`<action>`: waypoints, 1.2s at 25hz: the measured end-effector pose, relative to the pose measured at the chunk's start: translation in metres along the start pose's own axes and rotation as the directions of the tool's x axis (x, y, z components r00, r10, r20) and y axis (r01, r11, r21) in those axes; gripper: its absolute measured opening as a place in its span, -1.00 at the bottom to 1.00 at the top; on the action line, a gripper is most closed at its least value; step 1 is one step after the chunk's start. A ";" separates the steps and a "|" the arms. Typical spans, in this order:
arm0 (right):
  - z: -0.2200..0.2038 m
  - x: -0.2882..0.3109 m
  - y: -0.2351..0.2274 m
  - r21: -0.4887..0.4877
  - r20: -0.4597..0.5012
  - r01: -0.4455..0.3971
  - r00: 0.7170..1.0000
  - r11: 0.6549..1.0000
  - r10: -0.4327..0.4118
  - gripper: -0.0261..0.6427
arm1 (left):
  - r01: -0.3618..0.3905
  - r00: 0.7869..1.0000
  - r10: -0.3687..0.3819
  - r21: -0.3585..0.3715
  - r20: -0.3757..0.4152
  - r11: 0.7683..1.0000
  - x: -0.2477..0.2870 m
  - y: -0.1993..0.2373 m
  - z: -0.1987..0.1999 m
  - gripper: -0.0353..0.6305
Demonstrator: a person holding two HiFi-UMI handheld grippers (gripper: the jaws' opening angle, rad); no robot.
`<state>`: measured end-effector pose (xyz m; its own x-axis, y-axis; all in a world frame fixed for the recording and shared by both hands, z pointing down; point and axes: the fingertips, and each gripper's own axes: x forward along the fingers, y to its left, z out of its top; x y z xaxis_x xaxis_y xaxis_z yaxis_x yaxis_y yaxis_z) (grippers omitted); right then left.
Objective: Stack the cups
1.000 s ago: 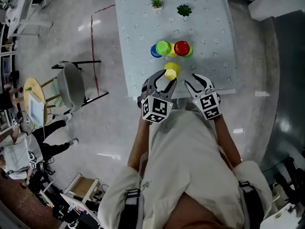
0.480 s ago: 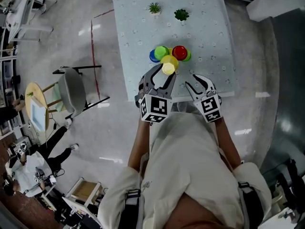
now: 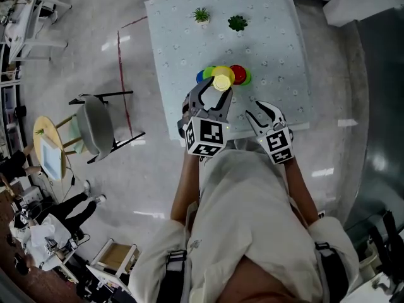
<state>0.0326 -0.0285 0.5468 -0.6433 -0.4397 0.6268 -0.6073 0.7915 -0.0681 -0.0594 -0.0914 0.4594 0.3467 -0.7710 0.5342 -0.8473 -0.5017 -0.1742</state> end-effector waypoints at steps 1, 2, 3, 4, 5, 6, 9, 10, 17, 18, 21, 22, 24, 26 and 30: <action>0.000 0.000 -0.001 0.002 -0.001 0.003 1.000 1.000 -0.003 -0.41 | 0.002 1.000 -0.002 -0.001 -0.003 1.000 0.003 0.001 0.001 -0.24; 0.001 0.001 -0.002 0.004 -0.001 0.006 1.000 1.000 -0.006 -0.41 | 0.005 1.000 -0.005 -0.002 -0.006 1.000 0.006 0.002 0.001 -0.24; 0.001 0.001 -0.003 0.006 -0.001 0.008 1.000 1.000 -0.008 -0.41 | 0.009 1.000 -0.009 -0.002 -0.011 1.000 0.009 0.003 0.001 -0.24; 0.001 0.002 -0.004 0.009 -0.002 0.011 1.000 1.000 -0.011 -0.41 | 0.013 1.000 -0.013 -0.002 -0.016 1.000 0.011 0.004 0.000 -0.24; 0.001 0.002 -0.005 0.010 -0.003 0.013 1.000 1.000 -0.013 -0.41 | 0.017 1.000 -0.017 -0.002 -0.020 1.000 0.014 0.004 0.000 -0.24; 0.001 0.002 -0.006 0.012 -0.004 0.016 1.000 1.000 -0.015 -0.41 | 0.020 1.000 -0.020 -0.003 -0.024 1.000 0.016 0.004 0.000 -0.24; 0.000 0.003 -0.007 0.016 -0.006 0.023 1.000 1.000 -0.023 -0.41 | 0.023 0.999 -0.023 -0.008 -0.036 1.000 0.022 0.006 -0.003 -0.24; 0.000 0.003 -0.008 0.017 -0.007 0.025 1.000 1.000 -0.025 -0.41 | 0.023 0.999 -0.023 -0.010 -0.039 1.000 0.023 0.007 -0.004 -0.24; 0.002 0.005 -0.012 0.028 -0.010 0.041 0.999 0.999 -0.040 -0.41 | 0.041 0.998 -0.043 -0.046 -0.047 0.998 0.034 0.010 -0.007 -0.24; 0.002 0.005 -0.012 0.030 -0.010 0.043 0.999 0.999 -0.043 -0.41 | 0.044 0.998 -0.047 -0.053 -0.046 0.998 0.035 0.011 -0.007 -0.24; 0.001 0.006 -0.015 0.038 -0.013 0.051 0.999 0.998 -0.050 -0.41 | 0.058 0.997 -0.061 -0.075 -0.037 0.995 0.039 0.012 -0.006 -0.24; 0.001 0.006 -0.015 0.040 -0.014 0.053 0.999 0.998 -0.053 -0.41 | 0.064 0.997 -0.067 -0.083 -0.033 0.994 0.040 0.012 -0.006 -0.24; 0.000 0.005 -0.016 0.044 -0.016 0.057 0.998 0.997 -0.057 -0.41 | 0.075 0.997 -0.078 -0.094 -0.027 0.993 0.042 0.011 -0.004 -0.24; 0.000 0.004 -0.017 0.046 -0.016 0.061 0.998 0.997 -0.061 -0.41 | 0.082 0.996 -0.085 -0.096 -0.022 0.992 0.042 0.010 -0.003 -0.23; 0.000 0.003 -0.020 0.049 -0.016 0.067 0.998 0.997 -0.067 -0.41 | 0.087 0.996 -0.090 -0.097 -0.017 0.991 0.044 0.008 -0.001 -0.20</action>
<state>0.0430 -0.0456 0.5501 -0.5939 -0.4847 0.6421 -0.6713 0.7385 -0.0634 -0.0516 -0.1288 0.4822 0.4144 -0.7164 0.5613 -0.8488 -0.5267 -0.0456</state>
